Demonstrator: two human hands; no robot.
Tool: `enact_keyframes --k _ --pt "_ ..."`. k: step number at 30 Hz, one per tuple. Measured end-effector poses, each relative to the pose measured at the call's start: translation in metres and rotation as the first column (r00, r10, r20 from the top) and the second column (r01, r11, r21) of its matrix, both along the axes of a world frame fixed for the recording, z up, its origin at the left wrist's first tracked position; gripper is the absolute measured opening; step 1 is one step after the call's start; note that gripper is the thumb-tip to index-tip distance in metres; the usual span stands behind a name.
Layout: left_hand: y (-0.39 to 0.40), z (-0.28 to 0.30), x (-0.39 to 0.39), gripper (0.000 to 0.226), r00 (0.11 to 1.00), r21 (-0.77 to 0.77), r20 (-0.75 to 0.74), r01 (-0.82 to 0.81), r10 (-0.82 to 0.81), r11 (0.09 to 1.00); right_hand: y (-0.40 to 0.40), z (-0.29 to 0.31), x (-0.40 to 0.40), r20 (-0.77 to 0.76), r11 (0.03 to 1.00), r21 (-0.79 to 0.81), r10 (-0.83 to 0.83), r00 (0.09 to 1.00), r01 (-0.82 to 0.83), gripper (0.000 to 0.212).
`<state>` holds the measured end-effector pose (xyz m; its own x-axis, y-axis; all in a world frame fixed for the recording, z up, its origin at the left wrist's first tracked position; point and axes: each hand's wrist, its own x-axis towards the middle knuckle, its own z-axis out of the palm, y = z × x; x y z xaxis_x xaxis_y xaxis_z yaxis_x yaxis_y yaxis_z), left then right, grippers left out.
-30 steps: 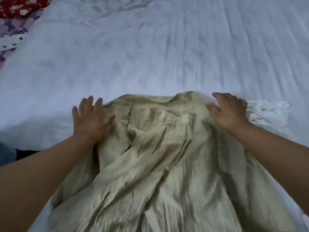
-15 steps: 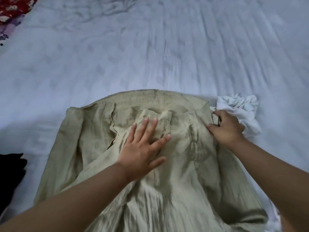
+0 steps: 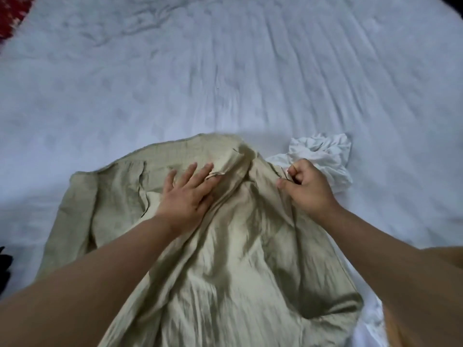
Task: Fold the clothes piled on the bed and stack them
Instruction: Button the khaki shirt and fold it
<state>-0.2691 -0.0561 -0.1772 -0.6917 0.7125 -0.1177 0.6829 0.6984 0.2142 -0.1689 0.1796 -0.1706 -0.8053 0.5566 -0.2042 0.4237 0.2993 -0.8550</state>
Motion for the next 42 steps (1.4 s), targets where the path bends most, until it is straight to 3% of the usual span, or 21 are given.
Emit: enact_keyframes --k 2,4,6,8,12,15,17,20,25,27,30,33,36,40,42 --pt "0.001 -0.004 -0.001 0.054 0.975 -0.288 0.120 -0.146 0.187 0.946 0.005 0.002 0.000 0.010 0.992 -0.097 -0.085 0.996 0.086 0.024" --pt "0.002 -0.004 0.003 0.061 0.959 -0.287 0.105 -0.224 0.263 0.931 0.011 0.007 0.000 0.005 0.961 -0.173 -0.219 0.976 0.217 0.016" --pt "0.002 -0.003 0.012 0.070 0.977 -0.223 0.044 -0.193 0.208 0.956 0.019 0.015 0.003 -0.027 0.934 -0.216 -0.298 0.954 0.286 0.030" --pt "0.000 -0.002 0.023 0.083 0.990 -0.210 0.008 -0.136 0.141 0.968 0.027 0.024 0.009 -0.081 0.955 -0.128 -0.279 0.957 0.268 0.038" --pt "0.009 0.006 0.054 0.077 0.999 -0.114 0.021 -0.039 0.041 0.993 0.036 0.042 0.023 -0.096 0.981 0.079 -0.172 0.981 0.179 0.022" --pt "0.028 0.027 0.080 0.050 0.990 0.078 0.089 0.102 -0.109 0.992 0.035 0.064 0.036 -0.007 0.993 0.081 -0.080 0.997 0.081 0.032" --pt "0.044 0.038 0.097 0.045 0.972 0.154 0.181 0.124 -0.151 0.980 0.038 0.078 0.046 0.109 0.988 0.118 0.086 0.990 -0.099 0.044" --pt "0.062 0.056 0.127 0.042 0.951 0.157 0.279 0.094 -0.135 0.983 0.046 0.103 0.067 0.348 0.842 0.383 0.250 0.904 -0.380 0.043" --pt "0.065 0.082 0.160 0.044 0.916 0.034 0.395 0.059 -0.067 0.998 0.049 0.154 0.094 0.431 0.661 0.570 0.266 0.862 -0.488 0.010" --pt "0.061 0.089 0.168 0.043 0.909 0.046 0.413 0.035 -0.050 0.998 0.044 0.167 0.101 0.468 0.645 0.537 0.309 0.828 -0.544 0.006" --pt "0.047 0.105 0.178 0.041 0.877 0.082 0.480 -0.062 0.015 0.995 0.027 0.188 0.117 0.410 0.843 0.266 0.341 0.846 -0.468 0.017" --pt "0.023 0.123 0.186 0.035 0.827 0.089 0.555 -0.173 0.096 0.981 0.006 0.210 0.126 0.408 0.940 0.058 0.286 0.867 -0.337 0.009" --pt "-0.006 0.140 0.195 0.031 0.760 0.055 0.627 -0.264 0.173 0.963 -0.017 0.236 0.123 0.428 0.960 -0.108 0.281 0.859 -0.259 0.014" --pt "-0.052 0.151 0.198 0.030 0.748 0.044 0.623 -0.325 0.228 0.945 -0.062 0.271 0.102 0.370 0.925 -0.345 0.290 0.883 -0.160 0.004" --pt "-0.079 0.153 0.199 0.029 0.737 0.013 0.611 -0.374 0.289 0.927 -0.086 0.281 0.086 0.328 0.906 -0.394 0.294 0.898 -0.153 0.012"
